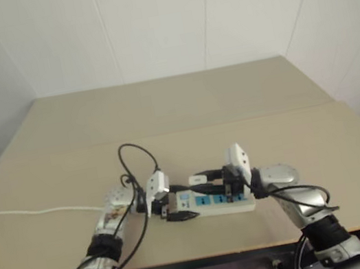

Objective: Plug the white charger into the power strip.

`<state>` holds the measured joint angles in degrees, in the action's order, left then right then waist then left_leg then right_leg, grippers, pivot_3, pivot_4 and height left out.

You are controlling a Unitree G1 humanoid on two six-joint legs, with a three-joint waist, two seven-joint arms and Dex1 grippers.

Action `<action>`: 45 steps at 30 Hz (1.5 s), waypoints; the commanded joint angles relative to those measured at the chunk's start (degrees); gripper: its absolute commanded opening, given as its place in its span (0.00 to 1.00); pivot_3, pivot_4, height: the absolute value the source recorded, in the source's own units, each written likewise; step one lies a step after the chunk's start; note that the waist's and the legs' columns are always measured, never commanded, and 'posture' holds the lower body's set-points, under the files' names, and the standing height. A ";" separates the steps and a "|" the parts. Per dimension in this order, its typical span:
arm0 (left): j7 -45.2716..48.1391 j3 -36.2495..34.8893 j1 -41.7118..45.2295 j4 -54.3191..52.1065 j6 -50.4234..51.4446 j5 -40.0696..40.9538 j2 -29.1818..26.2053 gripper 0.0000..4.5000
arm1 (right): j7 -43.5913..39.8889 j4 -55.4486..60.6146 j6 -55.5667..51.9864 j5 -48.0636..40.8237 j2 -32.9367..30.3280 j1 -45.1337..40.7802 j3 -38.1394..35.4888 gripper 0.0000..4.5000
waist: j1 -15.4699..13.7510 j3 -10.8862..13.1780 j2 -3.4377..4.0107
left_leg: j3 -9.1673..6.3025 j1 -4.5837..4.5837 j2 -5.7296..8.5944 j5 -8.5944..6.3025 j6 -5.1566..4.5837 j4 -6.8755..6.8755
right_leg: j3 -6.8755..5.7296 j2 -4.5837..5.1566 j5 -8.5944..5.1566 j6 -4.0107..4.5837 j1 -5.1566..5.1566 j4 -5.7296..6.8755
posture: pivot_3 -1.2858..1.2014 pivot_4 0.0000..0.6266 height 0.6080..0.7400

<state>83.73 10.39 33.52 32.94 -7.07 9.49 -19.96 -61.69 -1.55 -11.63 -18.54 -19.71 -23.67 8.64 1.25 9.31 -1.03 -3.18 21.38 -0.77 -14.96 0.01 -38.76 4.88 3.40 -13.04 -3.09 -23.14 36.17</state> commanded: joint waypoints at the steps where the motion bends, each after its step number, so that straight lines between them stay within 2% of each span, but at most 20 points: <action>1: 0.39 1.81 -1.09 -0.69 0.83 -0.64 -0.35 0.73 | -0.15 -0.13 1.53 0.06 -0.17 -0.47 0.28 0.26 | -0.03 0.00 0.00 | 0.00 0.00 0.00 0.00 0.00 0.00 | 0.00 0.00 0.00 0.00 0.00 0.00 | 0.52 0.24 1.00; 23: -2.30 2.07 -3.44 -1.91 -0.52 -0.72 -0.82 0.73 | -4.25 -5.63 6.25 1.12 -4.71 0.63 0.79 0.26 | -0.44 0.00 0.00 | 0.00 -0.01 0.01 0.00 0.00 0.00 | 0.00 0.03 -0.01 -0.01 0.07 -0.07 | 0.52 0.24 1.00; 35: -2.94 2.11 -3.59 -2.31 -0.04 -0.89 -1.30 0.73 | -6.06 -11.94 13.73 2.87 -6.31 1.35 1.19 0.26 | -0.48 -0.01 0.00 | 0.01 -0.11 0.01 0.00 0.00 0.00 | -0.01 0.03 -0.01 -0.02 0.16 -0.08 | 0.52 0.24 1.00; 45: -3.09 2.15 -3.32 -2.11 -0.09 -0.74 -1.35 0.73 | -6.02 -14.83 15.37 3.74 -7.32 1.28 2.02 0.26 | -0.51 -0.01 -0.01 | -0.01 -0.26 0.01 -0.01 0.00 0.00 | -0.03 0.03 -0.02 -0.03 0.37 -0.13 | 0.52 0.24 1.00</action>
<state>80.47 11.79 31.44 29.93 -7.54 9.66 -19.90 -68.00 -12.35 4.33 -18.63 -23.64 -24.03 11.26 0.74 9.29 -1.04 -3.19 21.12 -0.76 -14.97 0.01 -38.76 4.85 3.43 -13.06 -3.11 -22.75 36.02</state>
